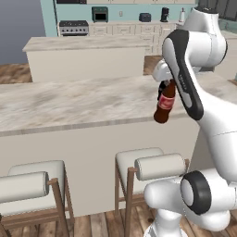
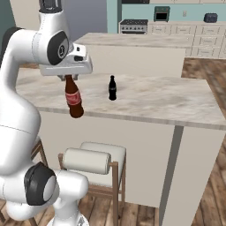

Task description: Place the large bottle from the dining counter next to the other large bottle outside the sink, and place the small bottle from the dining counter next to the other small bottle inside the sink.

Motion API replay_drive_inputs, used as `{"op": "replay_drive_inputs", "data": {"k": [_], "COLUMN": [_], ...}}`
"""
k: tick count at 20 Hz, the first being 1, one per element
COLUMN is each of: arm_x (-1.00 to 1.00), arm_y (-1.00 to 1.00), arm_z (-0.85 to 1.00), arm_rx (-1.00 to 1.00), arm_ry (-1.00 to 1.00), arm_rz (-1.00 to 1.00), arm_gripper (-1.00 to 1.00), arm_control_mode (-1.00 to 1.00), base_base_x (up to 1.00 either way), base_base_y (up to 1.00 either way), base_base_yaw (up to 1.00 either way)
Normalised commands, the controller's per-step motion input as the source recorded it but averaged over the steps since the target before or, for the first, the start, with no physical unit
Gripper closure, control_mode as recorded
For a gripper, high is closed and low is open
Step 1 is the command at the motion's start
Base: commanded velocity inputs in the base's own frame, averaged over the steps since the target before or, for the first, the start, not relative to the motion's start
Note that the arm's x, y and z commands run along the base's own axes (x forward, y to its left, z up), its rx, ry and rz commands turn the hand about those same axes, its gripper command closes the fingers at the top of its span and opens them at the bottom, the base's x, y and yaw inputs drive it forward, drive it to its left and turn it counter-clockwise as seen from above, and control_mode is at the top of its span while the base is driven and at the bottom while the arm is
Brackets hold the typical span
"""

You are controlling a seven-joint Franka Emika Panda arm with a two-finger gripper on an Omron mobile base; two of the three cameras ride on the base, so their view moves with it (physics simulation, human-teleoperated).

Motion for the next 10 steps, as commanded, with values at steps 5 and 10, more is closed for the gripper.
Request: {"op": "replay_drive_inputs", "data": {"k": [5, 10], "arm_x": [0.18, 0.14], "arm_y": [0.17, 0.10], "arm_z": [-0.03, -0.22], "arm_rx": [-0.09, -0.09], "arm_ry": [0.21, 0.16], "arm_rz": [0.00, 0.00], "arm_gripper": [1.00, 1.00], "arm_control_mode": [-1.00, -1.00], "base_base_x": [0.00, 0.00], "base_base_y": [0.00, 0.00], "base_base_yaw": [0.00, 0.00]}}
